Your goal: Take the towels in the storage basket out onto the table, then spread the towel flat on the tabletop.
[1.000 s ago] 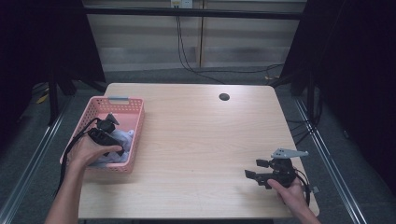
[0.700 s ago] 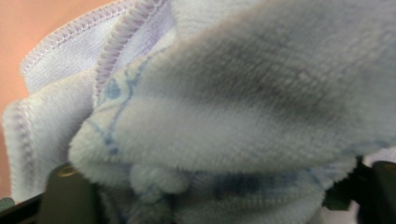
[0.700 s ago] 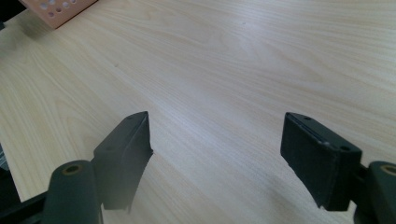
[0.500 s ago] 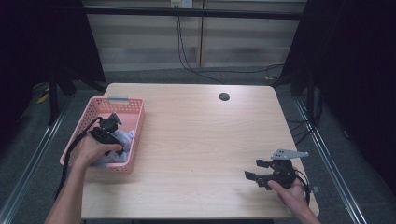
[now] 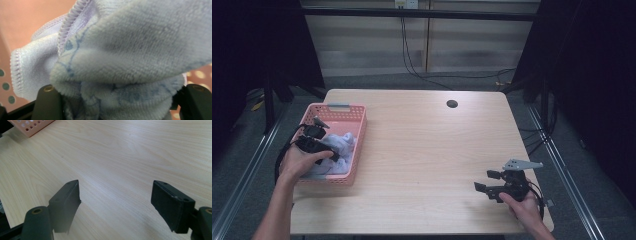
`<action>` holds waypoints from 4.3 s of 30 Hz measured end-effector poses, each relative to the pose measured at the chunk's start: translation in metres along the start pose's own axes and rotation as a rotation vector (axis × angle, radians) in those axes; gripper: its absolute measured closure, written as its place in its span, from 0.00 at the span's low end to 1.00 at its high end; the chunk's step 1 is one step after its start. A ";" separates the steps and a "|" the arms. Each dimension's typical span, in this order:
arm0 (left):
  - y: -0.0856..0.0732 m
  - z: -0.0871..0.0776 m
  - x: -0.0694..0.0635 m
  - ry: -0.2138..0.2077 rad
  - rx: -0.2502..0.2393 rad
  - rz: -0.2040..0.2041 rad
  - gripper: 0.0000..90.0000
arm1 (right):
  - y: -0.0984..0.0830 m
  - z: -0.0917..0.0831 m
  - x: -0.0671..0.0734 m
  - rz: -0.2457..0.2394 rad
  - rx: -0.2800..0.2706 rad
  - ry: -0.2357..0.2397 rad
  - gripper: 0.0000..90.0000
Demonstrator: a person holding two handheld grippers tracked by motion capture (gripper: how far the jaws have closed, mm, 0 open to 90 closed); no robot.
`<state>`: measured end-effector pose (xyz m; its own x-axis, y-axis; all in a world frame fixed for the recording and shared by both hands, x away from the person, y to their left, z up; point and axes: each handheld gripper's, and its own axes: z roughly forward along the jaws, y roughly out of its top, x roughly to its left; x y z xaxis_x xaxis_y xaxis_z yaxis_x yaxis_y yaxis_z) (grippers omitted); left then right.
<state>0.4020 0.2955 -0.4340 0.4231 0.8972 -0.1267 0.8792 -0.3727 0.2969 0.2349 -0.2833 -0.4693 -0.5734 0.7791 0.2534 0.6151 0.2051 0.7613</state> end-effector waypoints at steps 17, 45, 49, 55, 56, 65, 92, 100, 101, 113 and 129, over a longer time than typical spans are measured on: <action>-0.014 -0.047 0.025 -0.125 -0.243 -0.078 0.35 | -0.001 -0.003 0.003 -0.001 -0.019 0.023 0.24; -0.008 -0.104 0.006 -0.154 -0.476 -0.016 0.34 | -0.001 -0.004 -0.003 0.017 -0.012 0.006 0.24; -0.009 -0.109 0.003 -0.153 -0.486 -0.021 0.34 | -0.002 -0.005 -0.002 0.010 -0.016 0.013 0.24; -0.008 -0.114 -0.005 -0.151 -0.513 0.006 0.34 | -0.001 -0.005 -0.003 0.013 -0.017 0.012 0.24; -0.007 -0.115 -0.007 -0.151 -0.521 0.013 0.34 | 0.000 -0.005 -0.003 0.014 -0.015 0.010 0.24; -0.002 -0.117 -0.033 -0.161 -0.531 0.062 0.34 | -0.001 -0.004 -0.003 0.002 -0.011 0.012 0.24; 0.050 -0.106 -0.119 -0.254 -0.541 0.220 0.34 | 0.000 -0.004 -0.004 0.008 -0.010 0.020 0.26; 0.056 -0.070 -0.156 -0.286 -0.468 0.275 0.33 | -0.001 -0.004 -0.004 0.004 -0.011 0.021 0.26; 0.056 -0.064 -0.161 -0.297 -0.455 0.289 0.33 | 0.000 -0.004 -0.004 0.003 -0.011 0.022 0.26; 0.050 0.008 -0.209 -0.358 -0.330 0.370 0.30 | -0.001 -0.001 -0.002 -0.013 0.002 0.021 0.25; 0.032 0.070 -0.234 -0.338 -0.275 0.492 0.07 | -0.002 -0.001 0.000 -0.017 0.007 0.023 0.24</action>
<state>0.3467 0.0572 -0.4613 0.8464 0.4970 -0.1913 0.4964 -0.6064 0.6211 0.2333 -0.2839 -0.4703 -0.5959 0.7619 0.2540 0.6088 0.2222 0.7616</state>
